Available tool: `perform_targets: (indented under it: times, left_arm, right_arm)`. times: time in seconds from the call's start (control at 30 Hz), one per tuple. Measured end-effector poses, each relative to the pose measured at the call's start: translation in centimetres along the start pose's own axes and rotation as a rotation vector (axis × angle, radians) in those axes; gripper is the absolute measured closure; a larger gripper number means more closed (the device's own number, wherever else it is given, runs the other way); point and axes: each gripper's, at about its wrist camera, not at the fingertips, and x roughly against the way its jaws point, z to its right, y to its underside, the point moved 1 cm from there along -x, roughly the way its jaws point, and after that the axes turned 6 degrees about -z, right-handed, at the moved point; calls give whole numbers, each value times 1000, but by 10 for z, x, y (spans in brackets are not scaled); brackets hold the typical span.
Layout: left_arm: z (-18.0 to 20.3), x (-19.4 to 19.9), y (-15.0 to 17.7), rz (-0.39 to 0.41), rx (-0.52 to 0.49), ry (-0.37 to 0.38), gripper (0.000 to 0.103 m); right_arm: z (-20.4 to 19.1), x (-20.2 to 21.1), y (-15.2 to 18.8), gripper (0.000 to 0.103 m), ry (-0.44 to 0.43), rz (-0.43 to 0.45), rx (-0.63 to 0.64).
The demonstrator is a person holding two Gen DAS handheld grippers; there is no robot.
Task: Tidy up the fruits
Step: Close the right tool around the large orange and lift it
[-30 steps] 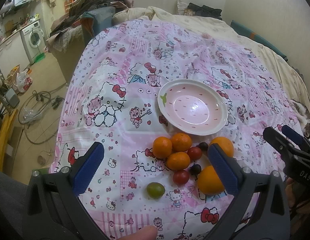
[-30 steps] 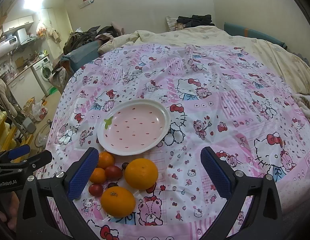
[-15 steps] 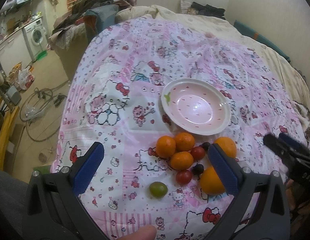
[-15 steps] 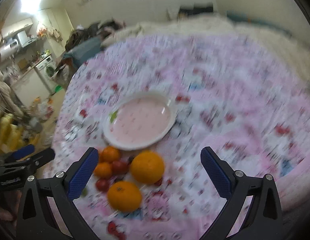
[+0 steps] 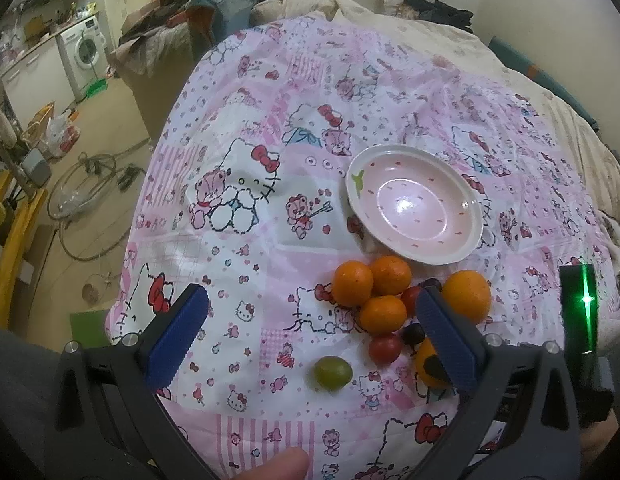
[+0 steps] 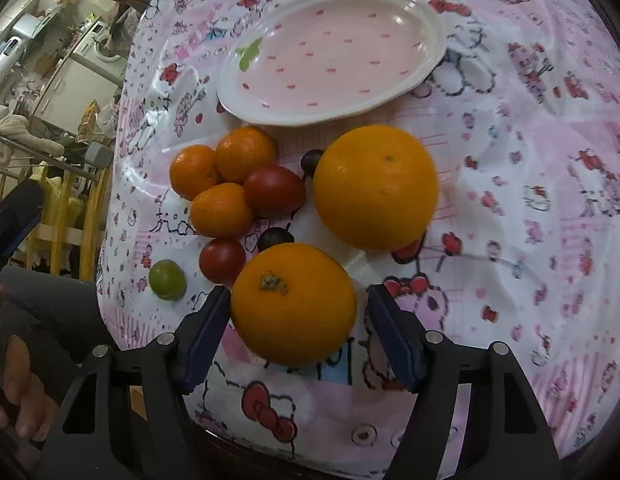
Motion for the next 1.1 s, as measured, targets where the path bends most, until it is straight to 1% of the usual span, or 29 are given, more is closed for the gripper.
perform_targets:
  times: [0.07, 0.1, 0.37, 0.57, 0.67, 0.77, 0.9, 1.03, 1.1]
  left_arm:
    - [-2, -2, 0, -10, 9, -1, 0]
    - [-3, -3, 0, -13, 10, -2, 0]
    - [0, -5, 0, -22, 3, -1, 0]
    - [-1, -6, 0, -22, 0, -13, 0]
    - [-2, -7, 0, -29, 8, -13, 0]
    - [-2, -7, 1, -29, 5, -11, 0]
    - [0, -6, 1, -24, -1, -9, 1]
    - [1, -6, 0, -24, -2, -11, 1]
    - [0, -7, 0, -31, 0, -10, 1]
  right_arm:
    - [0, -1, -1, 32, 10, -3, 1]
    - [-1, -2, -2, 37, 7, -5, 9]
    - [-4, 0, -1, 40, 8, 0, 38]
    - [2, 17, 6, 41, -19, 31, 19]
    - [6, 35, 7, 41, -27, 67, 13]
    - [6, 58, 6, 41, -31, 124, 22]
    - [4, 89, 2, 41, -46, 211, 51]
    - [1, 117, -4, 42, -35, 300, 103]
    - [4, 128, -8, 41, -43, 328, 112]
